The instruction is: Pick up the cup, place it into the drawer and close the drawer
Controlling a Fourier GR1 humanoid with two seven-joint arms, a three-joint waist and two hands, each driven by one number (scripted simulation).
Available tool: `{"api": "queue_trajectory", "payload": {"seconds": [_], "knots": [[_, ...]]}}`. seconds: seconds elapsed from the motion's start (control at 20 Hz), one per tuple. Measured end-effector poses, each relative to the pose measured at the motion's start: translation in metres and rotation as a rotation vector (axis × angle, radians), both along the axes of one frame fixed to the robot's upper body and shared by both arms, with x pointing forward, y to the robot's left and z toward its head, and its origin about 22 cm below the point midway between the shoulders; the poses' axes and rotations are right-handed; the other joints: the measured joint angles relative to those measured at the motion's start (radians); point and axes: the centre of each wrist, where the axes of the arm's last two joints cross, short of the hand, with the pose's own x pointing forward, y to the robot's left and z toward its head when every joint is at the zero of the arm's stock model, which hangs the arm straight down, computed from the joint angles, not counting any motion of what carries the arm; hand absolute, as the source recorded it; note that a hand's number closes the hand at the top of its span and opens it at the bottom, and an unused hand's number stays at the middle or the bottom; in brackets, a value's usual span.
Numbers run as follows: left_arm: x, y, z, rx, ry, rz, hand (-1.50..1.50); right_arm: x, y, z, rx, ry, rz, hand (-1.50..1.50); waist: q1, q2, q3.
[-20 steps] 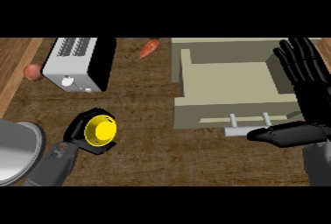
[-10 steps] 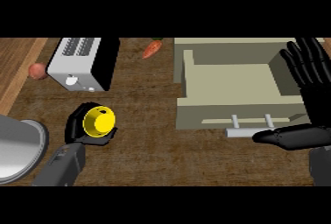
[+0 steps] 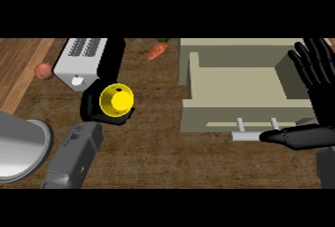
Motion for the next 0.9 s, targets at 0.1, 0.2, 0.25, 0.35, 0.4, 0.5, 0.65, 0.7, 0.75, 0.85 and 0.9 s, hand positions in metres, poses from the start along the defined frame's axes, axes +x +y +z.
{"api": "queue_trajectory", "payload": {"seconds": [0.1,0.2,0.25,0.35,0.4,0.5,0.65,0.7,0.75,0.85,0.9], "knots": [[0.017,-0.016,0.026,0.004,-0.034,-0.037,1.5,-0.002,0.001,-0.003,-0.003,0.002,-0.003,-1.5,0.004,-0.003,0.001],[0.028,-0.032,0.049,0.016,-0.053,-0.081,1.5,-0.003,-0.003,-0.003,-0.003,0.001,-0.01,-1.5,0.007,-0.005,0.001],[0.032,-0.039,0.058,0.022,-0.062,-0.097,1.5,-0.002,-0.005,-0.006,-0.005,-0.001,-0.011,-1.5,0.008,-0.004,0.001],[0.041,-0.058,0.084,0.031,-0.075,-0.124,1.5,0.0,-0.008,-0.008,-0.013,0.003,-0.018,-1.5,0.008,-0.004,0.001],[0.045,-0.066,0.097,0.036,-0.078,-0.134,1.5,-0.002,-0.007,-0.006,-0.014,0.001,-0.019,-1.5,0.006,-0.004,0.001],[0.05,-0.083,0.123,0.048,-0.083,-0.148,1.5,0.003,-0.007,-0.006,-0.008,-0.001,-0.02,-1.5,0.006,-0.004,0.001],[0.056,-0.109,0.159,0.076,-0.086,-0.158,1.5,0.003,-0.003,-0.008,-0.005,-0.004,-0.021,-1.5,-0.001,-0.003,0.001],[0.058,-0.117,0.173,0.085,-0.085,-0.159,1.5,0.002,-0.004,-0.008,-0.006,-0.006,-0.018,-1.5,-0.004,-0.002,0.001],[0.06,-0.125,0.184,0.093,-0.083,-0.16,1.5,0.002,-0.008,-0.009,-0.009,-0.009,-0.022,-1.5,-0.006,-0.001,0.001],[0.062,-0.141,0.203,0.113,-0.074,-0.153,1.5,-0.003,-0.007,-0.011,-0.009,-0.013,-0.024,-1.5,-0.012,0.0,0.001],[0.064,-0.149,0.213,0.121,-0.063,-0.147,1.5,-0.002,-0.007,-0.011,-0.009,-0.017,-0.021,-1.5,-0.016,0.001,0.001]]}}
